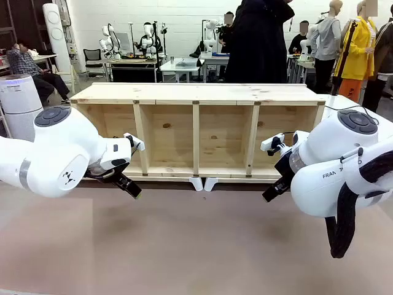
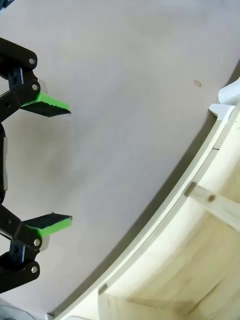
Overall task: Perform cable management.
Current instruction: When the cord part of the Power Cable appears at the lower middle area of the table and stops, grasp the cord part of the Power Cable.
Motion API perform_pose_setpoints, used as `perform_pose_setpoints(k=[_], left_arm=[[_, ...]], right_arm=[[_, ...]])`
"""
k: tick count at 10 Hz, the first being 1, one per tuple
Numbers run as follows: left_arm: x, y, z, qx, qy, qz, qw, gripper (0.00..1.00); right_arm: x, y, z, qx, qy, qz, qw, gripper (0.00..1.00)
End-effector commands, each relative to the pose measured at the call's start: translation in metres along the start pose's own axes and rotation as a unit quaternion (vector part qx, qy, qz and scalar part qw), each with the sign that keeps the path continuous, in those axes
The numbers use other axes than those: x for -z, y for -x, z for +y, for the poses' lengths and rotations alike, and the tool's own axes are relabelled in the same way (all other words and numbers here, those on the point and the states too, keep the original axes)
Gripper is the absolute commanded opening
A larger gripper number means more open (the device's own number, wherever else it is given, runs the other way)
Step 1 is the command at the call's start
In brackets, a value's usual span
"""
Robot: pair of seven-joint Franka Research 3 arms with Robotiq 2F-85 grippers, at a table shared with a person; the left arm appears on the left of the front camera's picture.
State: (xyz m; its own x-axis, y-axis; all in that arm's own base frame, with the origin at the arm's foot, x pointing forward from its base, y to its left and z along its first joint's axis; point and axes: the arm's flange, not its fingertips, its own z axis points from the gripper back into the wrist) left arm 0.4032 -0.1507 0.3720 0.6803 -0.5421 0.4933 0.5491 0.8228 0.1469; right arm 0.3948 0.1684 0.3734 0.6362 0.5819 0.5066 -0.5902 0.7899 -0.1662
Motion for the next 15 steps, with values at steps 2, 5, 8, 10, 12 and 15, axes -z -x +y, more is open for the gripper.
perform_pose_setpoints(k=[2,5,8,10,12,15], left_arm=[[0.0,0.0,0.0,0.0,0.0,0.0,1.0,1.0],[0.0,0.0,0.0,0.0,0.0,0.0,1.0,1.0],[0.0,0.0,-0.002,0.002,0.0,0.0,1.0,1.0],[-0.043,0.016,0.002,0.0,-0.026,-0.022,0.999,1.0],[-0.08,0.044,0.008,-0.004,-0.05,-0.029,0.998,1.0],[-0.141,0.104,0.004,-0.023,-0.085,-0.075,0.993,1.0]], right_arm=[[0.0,0.0,0.0,0.0,0.0,0.0,1.0,1.0],[0.0,0.0,0.0,0.0,0.0,0.0,1.0,1.0],[0.0,0.0,0.0,-0.001,0.0,0.0,1.0,1.0],[-0.04,0.024,0.001,-0.003,0.033,-0.011,0.999,1.0],[-0.082,0.043,0.006,0.002,0.056,-0.019,0.998,1.0],[-0.14,0.079,0.019,0.017,0.081,-0.018,0.996,1.0]])
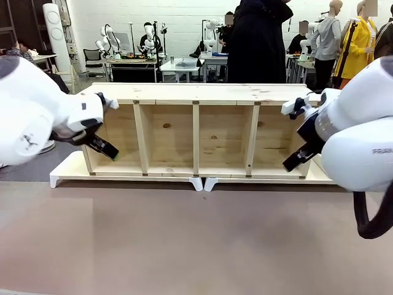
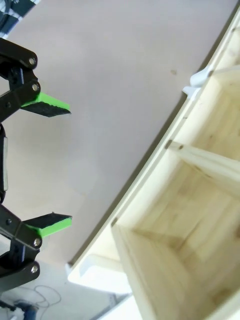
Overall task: Perform cable management.
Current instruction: When the cord part of the Power Cable appears at the lower middle area of the table and stops, grasp the cord part of the Power Cable.
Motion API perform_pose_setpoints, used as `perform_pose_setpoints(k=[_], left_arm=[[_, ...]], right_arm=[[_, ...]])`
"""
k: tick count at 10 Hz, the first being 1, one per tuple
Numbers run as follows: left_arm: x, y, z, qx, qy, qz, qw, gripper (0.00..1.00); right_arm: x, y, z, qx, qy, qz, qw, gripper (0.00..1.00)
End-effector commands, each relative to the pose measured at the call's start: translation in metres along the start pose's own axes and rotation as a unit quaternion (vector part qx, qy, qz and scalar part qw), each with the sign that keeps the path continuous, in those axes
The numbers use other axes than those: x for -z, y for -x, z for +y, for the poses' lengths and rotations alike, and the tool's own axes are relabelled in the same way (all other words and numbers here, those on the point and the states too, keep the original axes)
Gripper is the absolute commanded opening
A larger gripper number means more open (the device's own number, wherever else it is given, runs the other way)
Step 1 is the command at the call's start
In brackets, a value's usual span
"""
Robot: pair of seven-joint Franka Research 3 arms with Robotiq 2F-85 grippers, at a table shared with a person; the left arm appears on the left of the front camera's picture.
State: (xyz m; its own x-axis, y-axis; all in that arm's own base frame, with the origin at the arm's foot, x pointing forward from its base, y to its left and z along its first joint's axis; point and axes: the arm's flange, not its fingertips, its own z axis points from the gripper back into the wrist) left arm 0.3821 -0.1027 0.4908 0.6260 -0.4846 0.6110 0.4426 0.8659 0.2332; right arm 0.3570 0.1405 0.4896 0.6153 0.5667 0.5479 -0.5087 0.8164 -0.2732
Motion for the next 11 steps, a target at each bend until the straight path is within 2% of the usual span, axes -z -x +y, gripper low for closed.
perform_pose_setpoints(k=[1,5,8,11], left_arm=[[-0.059,0.136,-0.034,-0.01,-0.029,-0.022,0.999,1.0],[-0.109,0.189,-0.052,-0.028,-0.055,-0.089,0.994,1.0],[-0.12,0.217,-0.057,-0.054,-0.066,-0.092,0.992,1.0],[-0.111,0.23,-0.053,-0.068,-0.05,-0.068,0.994,1.0]], right_arm=[[-0.045,0.108,0.037,0.017,0.024,0.006,1.0,1.0],[-0.098,0.15,0.049,0.031,0.072,-0.013,0.997,1.0],[-0.124,0.182,0.056,0.057,0.095,-0.038,0.993,1.0],[-0.126,0.196,0.055,0.074,0.094,-0.047,0.992,1.0]])
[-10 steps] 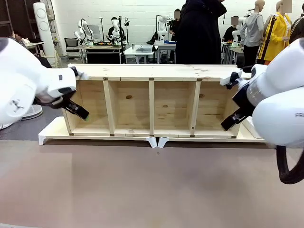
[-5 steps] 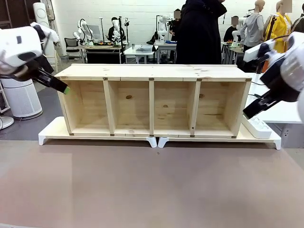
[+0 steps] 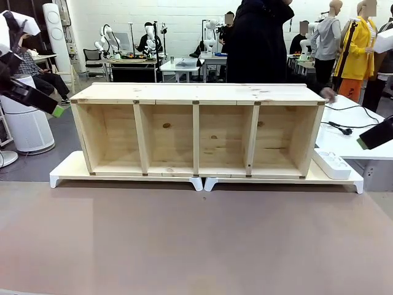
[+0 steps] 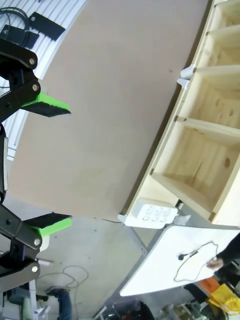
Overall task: Perform cable management.
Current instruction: When the cord part of the Power Cable appears at the lower middle area of the table and stops, grasp the cord part of the Power Cable.
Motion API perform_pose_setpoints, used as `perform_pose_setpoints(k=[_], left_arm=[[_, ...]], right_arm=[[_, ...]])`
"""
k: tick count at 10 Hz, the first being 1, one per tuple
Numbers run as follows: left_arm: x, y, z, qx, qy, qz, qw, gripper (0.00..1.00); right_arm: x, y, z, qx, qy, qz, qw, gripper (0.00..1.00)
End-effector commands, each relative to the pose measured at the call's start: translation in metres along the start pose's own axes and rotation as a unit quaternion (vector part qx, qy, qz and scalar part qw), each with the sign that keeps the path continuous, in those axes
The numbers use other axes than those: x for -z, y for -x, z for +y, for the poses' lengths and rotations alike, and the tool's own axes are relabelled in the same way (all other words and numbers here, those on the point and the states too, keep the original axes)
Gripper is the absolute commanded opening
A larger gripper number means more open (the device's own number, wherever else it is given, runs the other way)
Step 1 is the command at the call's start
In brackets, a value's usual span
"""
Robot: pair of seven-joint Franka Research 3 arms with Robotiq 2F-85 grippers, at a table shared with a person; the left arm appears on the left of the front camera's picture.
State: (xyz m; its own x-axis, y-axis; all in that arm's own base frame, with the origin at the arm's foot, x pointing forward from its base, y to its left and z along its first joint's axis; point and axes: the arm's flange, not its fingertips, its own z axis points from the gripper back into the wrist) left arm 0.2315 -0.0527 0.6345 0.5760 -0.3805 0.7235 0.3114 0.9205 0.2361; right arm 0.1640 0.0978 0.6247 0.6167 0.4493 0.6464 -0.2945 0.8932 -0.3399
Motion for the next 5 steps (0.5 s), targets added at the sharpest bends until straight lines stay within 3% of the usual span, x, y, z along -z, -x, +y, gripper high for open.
perform_pose_setpoints(k=[1,2,3,5], left_arm=[[0.071,0.216,-0.049,-0.022,0.0,0.0,1.0,1.0],[0.075,0.214,-0.049,-0.017,0.014,-0.001,1.0,1.0],[-0.006,0.006,0.002,-0.004,0.002,0.009,1.0,1.0],[-0.006,0.006,0.002,-0.004,0.002,0.009,1.0,1.0]], right_arm=[[0.087,0.137,0.028,0.011,-0.007,-0.009,1.0,1.0],[0.091,0.135,0.028,0.011,-0.014,-0.012,1.0,1.0],[0.0,0.0,0.002,0.003,-0.004,-0.002,1.0,1.0],[0.0,0.0,0.002,0.003,-0.004,-0.002,1.0,1.0]])
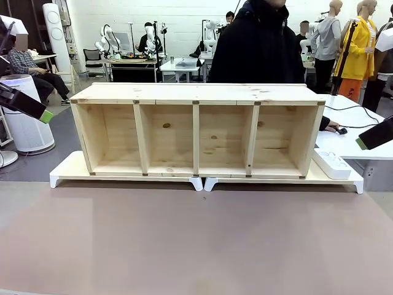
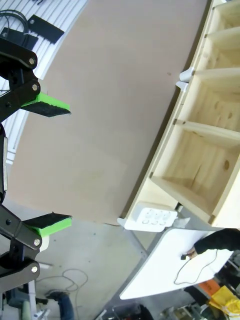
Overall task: Perform cable management.
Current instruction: When the cord part of the Power Cable appears at the lower middle area of the table and stops, grasp the cord part of the Power Cable.
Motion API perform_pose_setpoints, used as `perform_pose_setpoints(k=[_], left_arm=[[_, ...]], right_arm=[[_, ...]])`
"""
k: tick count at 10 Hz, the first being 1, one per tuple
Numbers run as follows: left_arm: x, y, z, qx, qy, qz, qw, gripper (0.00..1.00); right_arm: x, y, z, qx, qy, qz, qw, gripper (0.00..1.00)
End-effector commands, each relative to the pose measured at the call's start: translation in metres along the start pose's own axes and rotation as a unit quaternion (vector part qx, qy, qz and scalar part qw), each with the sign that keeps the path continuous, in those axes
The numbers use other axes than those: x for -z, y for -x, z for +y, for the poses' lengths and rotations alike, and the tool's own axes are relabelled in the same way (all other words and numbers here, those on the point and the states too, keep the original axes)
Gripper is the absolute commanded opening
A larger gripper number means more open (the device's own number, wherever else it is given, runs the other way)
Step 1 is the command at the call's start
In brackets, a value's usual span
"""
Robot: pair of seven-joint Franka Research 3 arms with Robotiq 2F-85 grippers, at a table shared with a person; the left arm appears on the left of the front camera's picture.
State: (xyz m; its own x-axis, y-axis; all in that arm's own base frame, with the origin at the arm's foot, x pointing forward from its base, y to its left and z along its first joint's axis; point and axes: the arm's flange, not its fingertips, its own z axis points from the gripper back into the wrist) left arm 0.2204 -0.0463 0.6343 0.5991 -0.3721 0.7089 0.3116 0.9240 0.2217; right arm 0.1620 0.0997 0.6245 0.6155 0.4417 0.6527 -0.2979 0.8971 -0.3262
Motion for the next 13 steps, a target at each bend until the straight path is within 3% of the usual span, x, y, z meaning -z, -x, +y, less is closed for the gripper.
perform_pose_setpoints(k=[1,13], left_arm=[[0.0031,-0.0034,-0.0009,0.002,-0.002,-0.004,1.0,1.0],[0.0031,-0.0034,-0.0009,0.002,-0.002,-0.004,1.0,1.0]], right_arm=[[0.001,-0.0004,-0.0008,-0.001,0.002,0.001,1.0,1.0],[0.001,-0.0004,-0.0008,-0.001,0.002,0.001,1.0,1.0]])
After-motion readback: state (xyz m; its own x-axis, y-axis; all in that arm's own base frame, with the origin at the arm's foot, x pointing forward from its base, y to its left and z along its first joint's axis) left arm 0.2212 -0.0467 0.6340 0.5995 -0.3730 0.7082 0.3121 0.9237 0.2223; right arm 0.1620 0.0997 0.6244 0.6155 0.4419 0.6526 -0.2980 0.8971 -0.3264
